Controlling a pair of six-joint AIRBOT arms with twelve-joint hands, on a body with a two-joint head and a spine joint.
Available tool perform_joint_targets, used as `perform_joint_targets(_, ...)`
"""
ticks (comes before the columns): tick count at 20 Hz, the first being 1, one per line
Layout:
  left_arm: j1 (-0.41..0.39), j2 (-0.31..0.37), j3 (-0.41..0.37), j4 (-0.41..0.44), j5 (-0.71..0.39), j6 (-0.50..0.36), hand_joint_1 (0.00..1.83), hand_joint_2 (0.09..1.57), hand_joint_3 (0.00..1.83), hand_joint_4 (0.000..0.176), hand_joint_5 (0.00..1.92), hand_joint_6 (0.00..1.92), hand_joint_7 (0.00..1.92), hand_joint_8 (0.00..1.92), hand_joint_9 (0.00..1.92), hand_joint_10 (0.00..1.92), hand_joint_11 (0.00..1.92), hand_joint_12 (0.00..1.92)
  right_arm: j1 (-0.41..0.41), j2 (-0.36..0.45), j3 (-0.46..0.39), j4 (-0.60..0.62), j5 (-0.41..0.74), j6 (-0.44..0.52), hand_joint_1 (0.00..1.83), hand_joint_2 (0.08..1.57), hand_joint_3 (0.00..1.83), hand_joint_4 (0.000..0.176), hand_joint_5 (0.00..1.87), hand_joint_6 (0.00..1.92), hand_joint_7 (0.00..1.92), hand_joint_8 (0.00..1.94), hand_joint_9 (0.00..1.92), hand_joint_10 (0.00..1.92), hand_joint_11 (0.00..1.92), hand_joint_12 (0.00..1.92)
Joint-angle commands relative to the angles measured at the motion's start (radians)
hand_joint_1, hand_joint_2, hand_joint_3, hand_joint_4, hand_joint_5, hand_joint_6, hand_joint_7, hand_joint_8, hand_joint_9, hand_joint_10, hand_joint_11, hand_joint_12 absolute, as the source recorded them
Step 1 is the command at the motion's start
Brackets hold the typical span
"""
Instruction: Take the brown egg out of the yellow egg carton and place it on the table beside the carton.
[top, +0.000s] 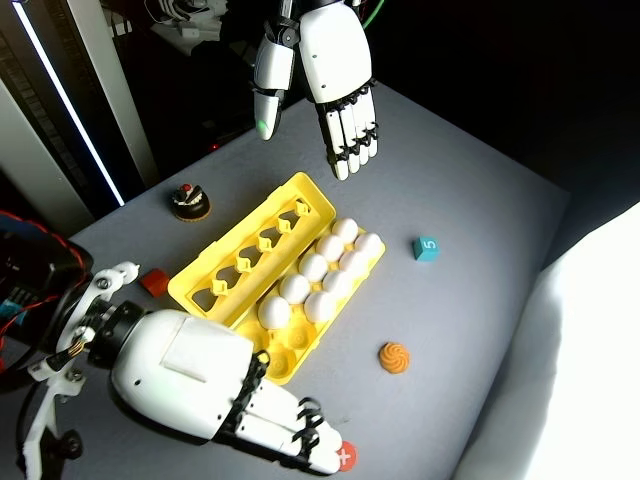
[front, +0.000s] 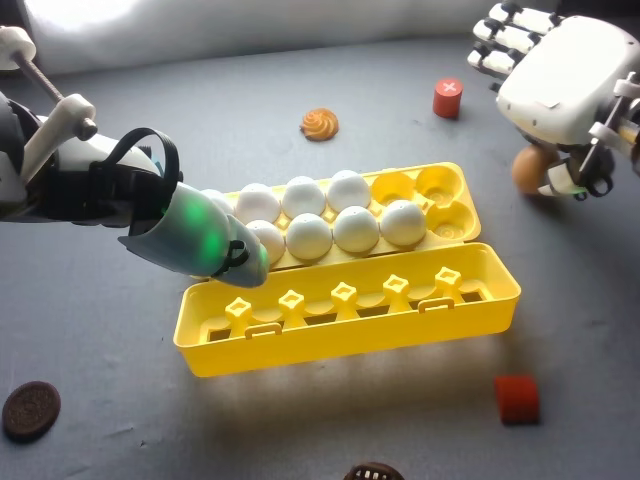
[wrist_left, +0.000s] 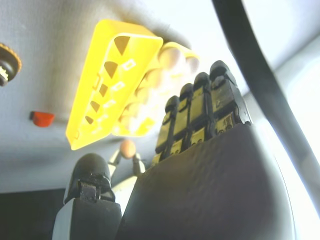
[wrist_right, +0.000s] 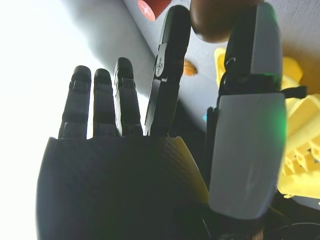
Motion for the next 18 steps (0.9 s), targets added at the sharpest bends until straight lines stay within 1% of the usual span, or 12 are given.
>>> perform_joint_targets(1, -0.008, 0.004, -0.001, 0.051, -0.023, -0.004, 0.0, 1.19, 0.0, 0.0, 0.03, 0.01, 0.03, 0.0, 0.0, 0.0, 0.0, 0.0, -0.003, -0.005, 0.003, -0.045, 0.09, 0.002, 1.19, 0.99, 0.0, 0.0, 1.29, 0.47, 0.21, 0.0, 0.0, 0.0, 0.0, 0.0)
perform_joint_targets(6, -0.008, 0.004, -0.001, 0.051, -0.023, -0.005, 0.0, 1.19, 0.0, 0.0, 0.04, 0.01, 0.04, 0.0, 0.0, 0.0, 0.0, 0.0, -0.006, -0.037, 0.007, -0.057, 0.09, 0.002, 1.2, 0.99, 0.0, 0.0, 1.28, 0.48, 0.21, 0.0, 0.0, 0.0, 0.0, 0.0)
perform_joint_targets(7, -0.008, 0.004, -0.001, 0.051, -0.023, -0.006, 0.0, 1.19, 0.0, 0.0, 0.04, 0.01, 0.04, 0.0, 0.01, 0.0, 0.0, 0.0, -0.006, -0.041, 0.007, -0.06, 0.091, 0.002, 1.19, 0.99, 0.0, 0.0, 1.29, 0.46, 0.22, 0.0, 0.02, 0.0, 0.0, 0.0)
perform_joint_targets(10, -0.008, 0.004, -0.001, 0.051, -0.023, -0.007, 0.0, 1.19, 0.0, 0.0, 0.04, 0.0, 0.04, 0.0, 0.01, 0.0, 0.0, 0.0, 0.001, -0.052, 0.006, -0.076, 0.095, 0.003, 1.19, 1.0, 0.0, 0.0, 1.28, 0.49, 0.26, 0.01, 0.05, 0.01, 0.0, 0.0)
perform_joint_targets(12, -0.008, 0.004, -0.001, 0.051, -0.023, -0.007, 0.0, 1.2, 0.0, 0.0, 0.03, 0.0, 0.04, 0.0, 0.01, 0.0, 0.0, 0.0, 0.006, -0.052, 0.006, -0.076, 0.096, 0.003, 1.19, 1.0, 0.0, 0.0, 1.26, 0.53, 0.26, 0.0, 0.07, 0.01, 0.0, 0.0)
perform_joint_targets(13, -0.008, 0.004, -0.001, 0.051, -0.023, -0.007, 0.0, 1.2, 0.0, 0.0, 0.02, 0.0, 0.03, 0.0, 0.0, 0.0, 0.0, 0.0, 0.009, -0.051, 0.006, -0.076, 0.097, 0.003, 1.18, 1.0, 0.0, 0.0, 1.26, 0.53, 0.23, 0.0, 0.03, 0.0, 0.0, 0.0)
perform_joint_targets(14, -0.008, 0.004, -0.001, 0.051, -0.023, -0.008, 0.0, 1.2, 0.0, 0.0, 0.02, 0.0, 0.02, 0.0, 0.0, 0.0, 0.0, 0.0, 0.011, -0.051, 0.006, -0.076, 0.097, 0.003, 1.17, 1.0, 0.0, 0.0, 1.26, 0.53, 0.23, 0.0, 0.03, 0.0, 0.0, 0.0)
perform_joint_targets(15, -0.008, 0.004, -0.001, 0.05, -0.023, -0.008, 0.0, 1.2, 0.0, 0.0, 0.02, 0.0, 0.03, 0.0, 0.0, 0.0, 0.0, 0.0, 0.014, -0.05, 0.006, -0.08, 0.095, 0.003, 1.18, 0.99, 0.0, 0.0, 1.28, 0.48, 0.26, 0.0, 0.05, 0.0, 0.0, 0.0)
perform_joint_targets(16, -0.008, 0.004, -0.001, 0.05, -0.023, -0.011, 0.0, 1.19, 0.0, 0.0, 0.01, 0.0, 0.02, 0.0, 0.0, 0.0, 0.0, 0.0, 0.02, -0.05, 0.006, -0.087, 0.093, 0.007, 1.15, 0.98, 0.0, 0.03, 1.3, 0.43, 0.25, 0.0, 0.06, 0.0, 0.0, 0.0)
perform_joint_targets(17, -0.008, 0.004, -0.002, 0.05, -0.023, -0.011, 0.0, 1.19, 0.0, 0.0, 0.03, 0.01, 0.04, 0.01, 0.01, 0.0, 0.0, 0.0, 0.026, -0.049, 0.006, -0.088, 0.092, 0.007, 1.1, 1.0, 0.0, 0.147, 1.23, 0.55, 0.2, 0.0, 0.02, 0.0, 0.0, 0.0)
perform_joint_targets(18, -0.008, 0.004, -0.001, 0.05, -0.023, -0.011, 0.0, 1.2, 0.0, 0.0, 0.02, 0.01, 0.03, 0.0, 0.0, 0.0, 0.0, 0.0, 0.036, -0.049, 0.006, -0.088, 0.092, 0.007, 0.94, 0.93, 0.0, 0.077, 1.08, 0.26, 0.13, 0.0, 0.0, 0.0, 0.0, 0.0)
